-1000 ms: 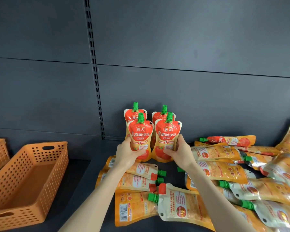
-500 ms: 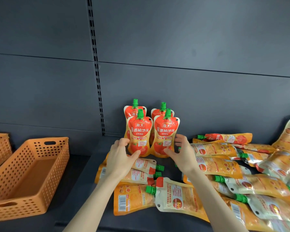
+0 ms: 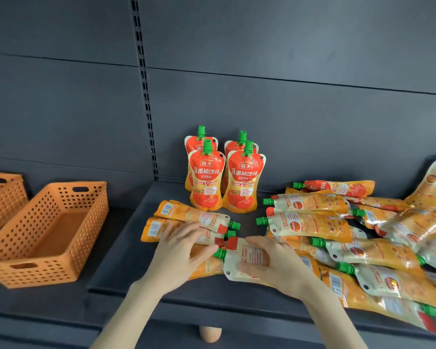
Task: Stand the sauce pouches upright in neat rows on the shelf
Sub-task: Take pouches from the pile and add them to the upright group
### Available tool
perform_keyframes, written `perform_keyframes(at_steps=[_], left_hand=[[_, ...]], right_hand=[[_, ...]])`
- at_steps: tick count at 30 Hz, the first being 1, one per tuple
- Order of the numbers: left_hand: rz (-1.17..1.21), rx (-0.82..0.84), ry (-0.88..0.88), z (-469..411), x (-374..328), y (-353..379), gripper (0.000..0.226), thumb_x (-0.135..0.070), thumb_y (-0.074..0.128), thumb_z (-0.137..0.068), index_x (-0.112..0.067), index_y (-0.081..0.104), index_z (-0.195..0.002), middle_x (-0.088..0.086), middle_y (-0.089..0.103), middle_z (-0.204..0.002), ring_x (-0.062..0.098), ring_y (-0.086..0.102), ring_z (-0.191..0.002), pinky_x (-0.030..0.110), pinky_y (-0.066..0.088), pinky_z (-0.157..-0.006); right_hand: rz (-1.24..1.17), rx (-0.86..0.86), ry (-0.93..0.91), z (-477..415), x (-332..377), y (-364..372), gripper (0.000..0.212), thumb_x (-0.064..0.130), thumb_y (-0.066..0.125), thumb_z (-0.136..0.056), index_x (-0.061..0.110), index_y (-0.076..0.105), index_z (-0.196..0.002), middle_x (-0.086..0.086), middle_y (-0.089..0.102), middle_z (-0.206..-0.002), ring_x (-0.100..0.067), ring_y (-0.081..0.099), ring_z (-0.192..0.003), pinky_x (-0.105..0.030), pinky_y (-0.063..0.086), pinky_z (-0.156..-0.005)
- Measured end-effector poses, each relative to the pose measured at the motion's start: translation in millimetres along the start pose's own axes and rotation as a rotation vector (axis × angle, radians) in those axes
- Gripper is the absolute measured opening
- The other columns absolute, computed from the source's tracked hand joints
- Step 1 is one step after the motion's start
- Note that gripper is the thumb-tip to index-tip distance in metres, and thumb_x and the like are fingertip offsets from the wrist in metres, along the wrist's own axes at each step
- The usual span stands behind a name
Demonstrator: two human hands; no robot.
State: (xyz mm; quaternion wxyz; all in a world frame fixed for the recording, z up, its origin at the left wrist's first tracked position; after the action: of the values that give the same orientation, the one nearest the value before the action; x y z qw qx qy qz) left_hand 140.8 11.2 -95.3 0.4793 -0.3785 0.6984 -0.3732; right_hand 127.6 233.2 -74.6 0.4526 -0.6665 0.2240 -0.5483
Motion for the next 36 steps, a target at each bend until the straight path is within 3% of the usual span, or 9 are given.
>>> perform_keyframes(at_steps=[7, 11, 15, 17, 23, 28, 31, 34, 36], left_hand=[[-0.038, 0.038, -0.025, 3.4, -1.6, -0.5, 0.102, -0.089, -0.003, -0.063, -0.032, 0.054, -0.125, -0.016, 0.045, -0.14, 0.004, 0.035, -0.132, 0.028, 0.012, -0.111], [0.032, 0.045, -0.068, -3.5, -0.3, -12.2, 0.094, -0.088, 0.01, -0.066, -0.03, 0.051, -0.127, -0.013, 0.05, -0.135, 0.009, 0.042, -0.127, 0.035, 0.027, -0.107], [-0.1, 0.129, -0.088, -26.5, 4.9, -22.9, 0.071, -0.068, 0.025, -0.087, -0.026, 0.029, -0.144, -0.006, 0.025, -0.154, 0.015, 0.018, -0.142, 0.041, 0.016, -0.113], [-0.167, 0.221, -0.102, -35.6, 6.9, -21.8, 0.066, -0.057, 0.035, -0.092, -0.024, 0.021, -0.148, -0.004, 0.021, -0.156, 0.017, 0.017, -0.143, 0.041, 0.014, -0.115], [-0.211, 0.197, -0.024, -46.8, 18.3, -21.3, 0.074, -0.074, 0.042, -0.073, -0.031, 0.047, -0.133, -0.009, 0.049, -0.119, 0.014, 0.04, -0.115, 0.034, 0.029, -0.098], [-0.033, 0.12, 0.049, -52.5, 27.0, -19.9, 0.052, -0.057, 0.058, -0.079, -0.026, 0.062, -0.12, -0.012, 0.049, -0.095, 0.007, 0.038, -0.093, 0.024, 0.029, -0.074], [-0.051, 0.104, 0.111, -55.5, 30.6, -18.6, 0.049, -0.057, 0.047, -0.083, -0.025, 0.065, -0.115, -0.011, 0.05, -0.091, 0.007, 0.041, -0.091, 0.023, 0.033, -0.07], [-0.133, 0.076, 0.235, -58.0, 32.4, -18.0, 0.071, -0.068, 0.021, -0.079, -0.022, 0.068, -0.107, -0.01, 0.053, -0.092, 0.005, 0.043, -0.089, 0.025, 0.04, -0.068], [-0.234, 0.009, 0.363, -59.2, 34.3, -18.0, 0.064, -0.062, 0.022, -0.085, -0.019, 0.068, -0.099, -0.007, 0.06, -0.092, 0.008, 0.051, -0.09, 0.029, 0.05, -0.062]], right_hand=[[0.015, -0.127, 0.063, 0.9, 4.0, 4.6, 0.07, 0.054, 0.071, -0.07, 0.027, 0.046, -0.131, 0.008, 0.055, -0.12, -0.019, 0.055, -0.107, -0.036, 0.048, -0.088], [-0.056, -0.188, 0.11, -4.3, 6.4, 1.3, 0.062, 0.05, 0.076, -0.067, 0.027, 0.054, -0.12, 0.006, 0.062, -0.111, -0.019, 0.06, -0.098, -0.038, 0.052, -0.08], [-0.126, -0.266, 0.146, -9.7, 11.6, -4.0, 0.055, 0.048, 0.078, -0.067, 0.025, 0.055, -0.111, 0.006, 0.065, -0.098, -0.017, 0.061, -0.089, -0.041, 0.054, -0.075], [-0.176, -0.303, 0.149, -12.3, 14.9, -7.6, 0.05, 0.046, 0.078, -0.068, 0.023, 0.055, -0.106, 0.007, 0.063, -0.093, -0.015, 0.061, -0.084, -0.039, 0.054, -0.073], [-0.262, -0.315, 0.175, -19.3, 17.2, -14.8, 0.049, 0.042, 0.078, -0.07, 0.019, 0.054, -0.105, 0.004, 0.063, -0.096, -0.014, 0.062, -0.082, -0.032, 0.054, -0.068], [-0.341, -0.328, 0.188, -21.0, 21.2, -19.3, 0.048, 0.038, 0.079, -0.069, 0.02, 0.051, -0.103, 0.008, 0.059, -0.091, -0.01, 0.06, -0.08, -0.029, 0.053, -0.068], [-0.376, -0.341, 0.177, -22.3, 22.8, -22.1, 0.046, 0.036, 0.081, -0.068, 0.02, 0.052, -0.101, 0.009, 0.06, -0.089, -0.007, 0.061, -0.077, -0.021, 0.049, -0.059], [-0.386, -0.328, 0.162, -25.0, 23.0, -24.0, 0.043, 0.036, 0.081, -0.068, 0.021, 0.055, -0.098, 0.009, 0.063, -0.088, -0.006, 0.065, -0.075, -0.021, 0.052, -0.058], [-0.427, -0.311, 0.137, -25.9, 25.4, -25.8, 0.036, 0.032, 0.08, -0.069, 0.022, 0.057, -0.094, 0.009, 0.066, -0.087, -0.008, 0.067, -0.074, -0.024, 0.055, -0.061]])
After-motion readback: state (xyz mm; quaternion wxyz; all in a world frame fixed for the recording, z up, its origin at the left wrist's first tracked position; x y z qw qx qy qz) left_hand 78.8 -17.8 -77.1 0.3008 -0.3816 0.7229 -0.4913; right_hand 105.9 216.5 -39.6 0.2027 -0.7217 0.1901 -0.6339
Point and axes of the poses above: each hand's wrist, its own z-axis away from the middle knuckle, its own y-axis out of the palm, x = y × z, the point moved 1 cm from there along -z, towards the middle knuckle
